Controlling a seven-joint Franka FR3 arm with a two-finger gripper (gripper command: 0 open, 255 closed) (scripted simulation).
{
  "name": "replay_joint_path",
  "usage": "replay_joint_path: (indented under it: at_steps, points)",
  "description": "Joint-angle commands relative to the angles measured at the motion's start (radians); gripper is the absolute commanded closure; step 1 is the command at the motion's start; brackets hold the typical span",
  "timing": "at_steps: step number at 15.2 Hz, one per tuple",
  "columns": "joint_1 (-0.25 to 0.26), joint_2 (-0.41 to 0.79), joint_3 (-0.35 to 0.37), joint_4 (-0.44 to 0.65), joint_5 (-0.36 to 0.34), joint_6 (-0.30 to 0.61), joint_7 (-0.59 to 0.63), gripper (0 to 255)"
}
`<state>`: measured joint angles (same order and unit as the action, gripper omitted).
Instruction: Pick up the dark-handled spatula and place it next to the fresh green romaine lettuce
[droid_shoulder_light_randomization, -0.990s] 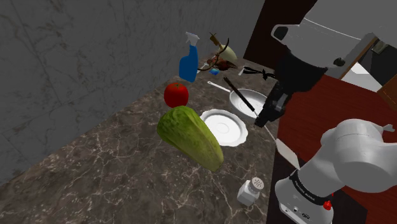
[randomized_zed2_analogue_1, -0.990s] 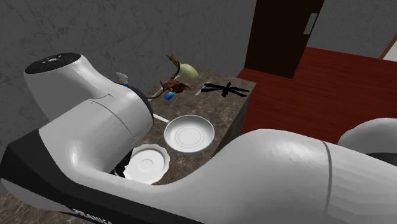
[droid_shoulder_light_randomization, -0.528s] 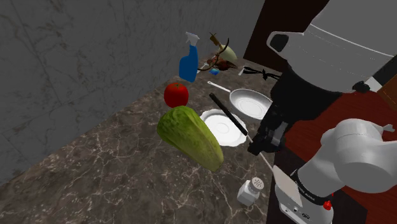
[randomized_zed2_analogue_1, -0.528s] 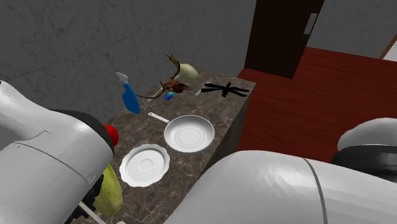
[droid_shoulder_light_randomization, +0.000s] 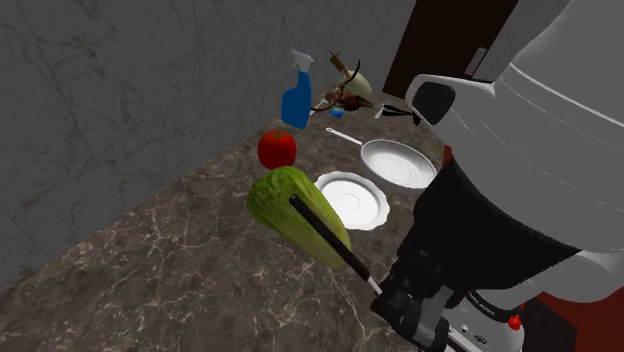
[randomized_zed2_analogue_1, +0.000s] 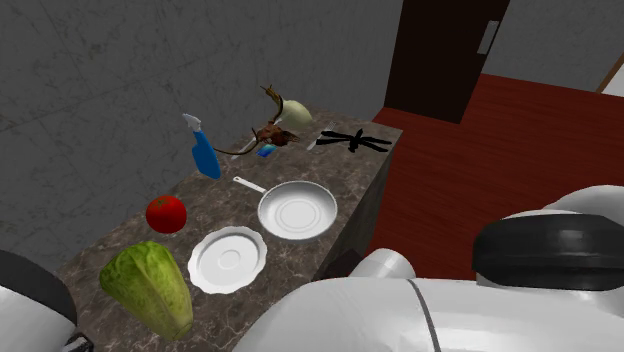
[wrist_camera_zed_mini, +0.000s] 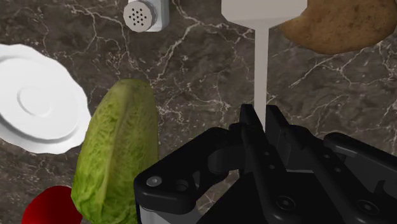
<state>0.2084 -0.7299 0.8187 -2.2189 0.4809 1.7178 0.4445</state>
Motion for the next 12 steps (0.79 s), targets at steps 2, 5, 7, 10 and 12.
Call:
replay_joint_path:
  at_steps: [2,5,7,10,12]
  points:
    - [-0.029,0.048,0.086,0.056,0.009,0.022,0.064,255]
    - [-0.027,0.046,0.102,0.019,0.021,0.059,0.06,255]
    - [-0.026,0.046,0.114,-0.004,0.028,0.084,0.058,255]
    - [-0.025,0.047,0.133,-0.038,0.04,0.122,0.055,255]
    - [-0.026,0.05,0.147,-0.06,0.048,0.148,0.053,255]
